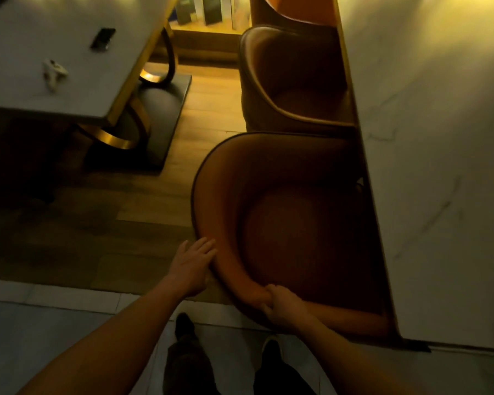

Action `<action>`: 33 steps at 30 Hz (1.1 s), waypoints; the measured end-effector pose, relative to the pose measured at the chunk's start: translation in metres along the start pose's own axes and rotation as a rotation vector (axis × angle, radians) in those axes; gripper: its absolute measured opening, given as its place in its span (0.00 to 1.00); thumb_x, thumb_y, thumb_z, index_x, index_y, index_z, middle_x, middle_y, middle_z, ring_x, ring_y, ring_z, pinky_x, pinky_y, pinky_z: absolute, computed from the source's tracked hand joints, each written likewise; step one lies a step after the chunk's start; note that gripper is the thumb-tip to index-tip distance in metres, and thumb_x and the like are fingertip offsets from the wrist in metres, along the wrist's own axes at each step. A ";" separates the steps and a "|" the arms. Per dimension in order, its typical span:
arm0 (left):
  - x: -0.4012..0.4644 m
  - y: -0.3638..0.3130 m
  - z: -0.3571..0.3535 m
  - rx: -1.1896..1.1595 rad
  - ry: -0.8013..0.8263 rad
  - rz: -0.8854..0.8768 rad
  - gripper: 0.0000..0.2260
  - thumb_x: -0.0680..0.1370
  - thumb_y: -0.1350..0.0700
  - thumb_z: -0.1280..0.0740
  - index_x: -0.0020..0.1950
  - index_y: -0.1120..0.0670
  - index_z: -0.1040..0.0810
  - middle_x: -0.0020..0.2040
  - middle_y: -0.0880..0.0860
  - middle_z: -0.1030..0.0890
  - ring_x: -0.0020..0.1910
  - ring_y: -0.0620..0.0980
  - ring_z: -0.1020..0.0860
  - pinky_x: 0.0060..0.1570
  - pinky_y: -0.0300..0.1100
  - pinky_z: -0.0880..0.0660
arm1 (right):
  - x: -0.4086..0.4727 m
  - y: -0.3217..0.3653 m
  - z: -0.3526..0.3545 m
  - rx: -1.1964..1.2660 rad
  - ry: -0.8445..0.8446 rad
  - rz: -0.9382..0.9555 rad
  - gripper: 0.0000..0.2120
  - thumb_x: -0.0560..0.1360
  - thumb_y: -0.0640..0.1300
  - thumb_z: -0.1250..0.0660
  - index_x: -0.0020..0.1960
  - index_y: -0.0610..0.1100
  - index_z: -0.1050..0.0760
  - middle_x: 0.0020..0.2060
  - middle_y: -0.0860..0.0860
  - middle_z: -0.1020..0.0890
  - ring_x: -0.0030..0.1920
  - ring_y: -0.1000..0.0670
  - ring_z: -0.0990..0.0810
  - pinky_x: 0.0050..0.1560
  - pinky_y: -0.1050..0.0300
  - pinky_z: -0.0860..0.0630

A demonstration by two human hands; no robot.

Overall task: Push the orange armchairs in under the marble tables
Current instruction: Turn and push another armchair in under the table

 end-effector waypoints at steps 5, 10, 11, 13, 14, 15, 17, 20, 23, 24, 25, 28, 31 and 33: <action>0.007 0.036 0.013 0.009 0.009 -0.153 0.29 0.79 0.53 0.38 0.78 0.46 0.45 0.81 0.48 0.52 0.79 0.50 0.57 0.75 0.58 0.56 | 0.015 0.072 0.019 0.108 -0.073 -0.001 0.24 0.76 0.58 0.37 0.69 0.50 0.33 0.63 0.50 0.23 0.58 0.46 0.22 0.58 0.49 0.26; 0.016 0.069 0.033 -0.005 0.040 -0.255 0.32 0.78 0.55 0.38 0.79 0.44 0.47 0.81 0.47 0.54 0.79 0.53 0.57 0.76 0.59 0.56 | 0.023 0.108 0.037 0.127 -0.173 -0.095 0.25 0.78 0.55 0.37 0.72 0.50 0.37 0.65 0.49 0.26 0.61 0.47 0.24 0.62 0.48 0.26; 0.019 0.076 0.037 -0.004 0.051 -0.270 0.32 0.78 0.55 0.38 0.79 0.44 0.48 0.81 0.46 0.55 0.79 0.53 0.57 0.75 0.60 0.55 | 0.022 0.113 0.040 0.130 -0.187 -0.123 0.26 0.78 0.54 0.37 0.74 0.49 0.38 0.67 0.48 0.27 0.63 0.46 0.25 0.64 0.48 0.27; 0.024 0.086 0.044 0.000 0.064 -0.293 0.34 0.77 0.57 0.37 0.79 0.43 0.49 0.81 0.45 0.55 0.79 0.54 0.57 0.75 0.60 0.55 | 0.022 0.120 0.045 0.138 -0.208 -0.172 0.29 0.79 0.53 0.37 0.77 0.47 0.42 0.71 0.47 0.30 0.68 0.46 0.29 0.68 0.48 0.30; 0.027 0.089 0.047 0.007 0.071 -0.303 0.35 0.76 0.57 0.37 0.79 0.43 0.49 0.81 0.45 0.55 0.79 0.54 0.57 0.75 0.61 0.55 | 0.023 0.123 0.047 0.146 -0.218 -0.188 0.31 0.80 0.53 0.37 0.78 0.46 0.44 0.72 0.46 0.32 0.70 0.45 0.30 0.69 0.48 0.31; 0.031 0.092 0.050 0.019 0.080 -0.313 0.36 0.76 0.58 0.36 0.79 0.43 0.50 0.81 0.45 0.56 0.79 0.54 0.58 0.75 0.61 0.56 | 0.024 0.127 0.049 0.158 -0.227 -0.197 0.31 0.80 0.53 0.37 0.78 0.46 0.45 0.73 0.46 0.33 0.71 0.45 0.31 0.70 0.49 0.32; 0.040 0.094 0.055 0.056 0.091 -0.338 0.36 0.77 0.57 0.35 0.80 0.44 0.51 0.81 0.45 0.57 0.79 0.54 0.58 0.75 0.61 0.56 | 0.027 0.135 0.053 0.183 -0.244 -0.204 0.30 0.80 0.53 0.36 0.77 0.46 0.43 0.72 0.45 0.32 0.69 0.45 0.30 0.69 0.49 0.31; 0.055 0.094 0.061 0.114 0.075 -0.387 0.38 0.76 0.56 0.35 0.80 0.45 0.53 0.81 0.46 0.57 0.79 0.54 0.60 0.74 0.62 0.59 | 0.038 0.144 0.057 0.243 -0.263 -0.209 0.30 0.78 0.52 0.34 0.76 0.47 0.41 0.70 0.46 0.30 0.68 0.46 0.29 0.66 0.51 0.31; 0.073 0.093 0.066 0.179 0.059 -0.445 0.38 0.76 0.57 0.34 0.80 0.45 0.52 0.81 0.47 0.57 0.78 0.55 0.62 0.73 0.63 0.62 | 0.053 0.153 0.064 0.314 -0.257 -0.178 0.29 0.76 0.52 0.31 0.73 0.49 0.37 0.67 0.48 0.28 0.65 0.47 0.27 0.63 0.53 0.30; 0.080 0.093 0.069 0.205 0.057 -0.462 0.38 0.75 0.57 0.34 0.80 0.44 0.51 0.81 0.47 0.57 0.78 0.55 0.62 0.73 0.64 0.62 | 0.059 0.156 0.068 0.338 -0.253 -0.166 0.29 0.75 0.52 0.30 0.72 0.50 0.36 0.66 0.49 0.27 0.64 0.48 0.26 0.64 0.52 0.29; 0.087 0.092 0.071 0.228 0.061 -0.475 0.39 0.75 0.58 0.33 0.80 0.44 0.51 0.81 0.47 0.57 0.78 0.56 0.63 0.72 0.65 0.63 | 0.065 0.157 0.071 0.362 -0.249 -0.156 0.29 0.73 0.52 0.29 0.71 0.52 0.36 0.66 0.50 0.27 0.63 0.49 0.26 0.63 0.51 0.28; 0.110 0.090 0.081 0.296 0.085 -0.507 0.39 0.74 0.60 0.33 0.79 0.44 0.50 0.81 0.48 0.58 0.77 0.56 0.64 0.71 0.66 0.64 | 0.085 0.155 0.082 0.430 -0.243 -0.140 0.31 0.71 0.55 0.27 0.70 0.55 0.36 0.65 0.53 0.27 0.62 0.51 0.26 0.62 0.52 0.28; 0.130 0.089 0.095 0.354 0.095 -0.546 0.37 0.75 0.61 0.35 0.79 0.44 0.48 0.81 0.49 0.57 0.78 0.57 0.63 0.72 0.66 0.63 | 0.104 0.154 0.090 0.463 -0.240 -0.124 0.32 0.70 0.57 0.27 0.70 0.55 0.36 0.65 0.53 0.26 0.60 0.52 0.25 0.59 0.55 0.28; 0.141 0.090 0.104 0.383 0.107 -0.570 0.36 0.76 0.61 0.35 0.79 0.44 0.48 0.81 0.50 0.56 0.78 0.57 0.62 0.72 0.66 0.62 | 0.114 0.154 0.094 0.500 -0.229 -0.126 0.33 0.70 0.58 0.27 0.70 0.55 0.36 0.65 0.52 0.26 0.60 0.51 0.25 0.60 0.53 0.27</action>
Point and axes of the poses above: each hand's wrist, its own x-axis towards the middle knuckle, its own z-axis out of the back of the hand, y = z × x, the point moved 10 cm from there along x, towards the middle knuckle
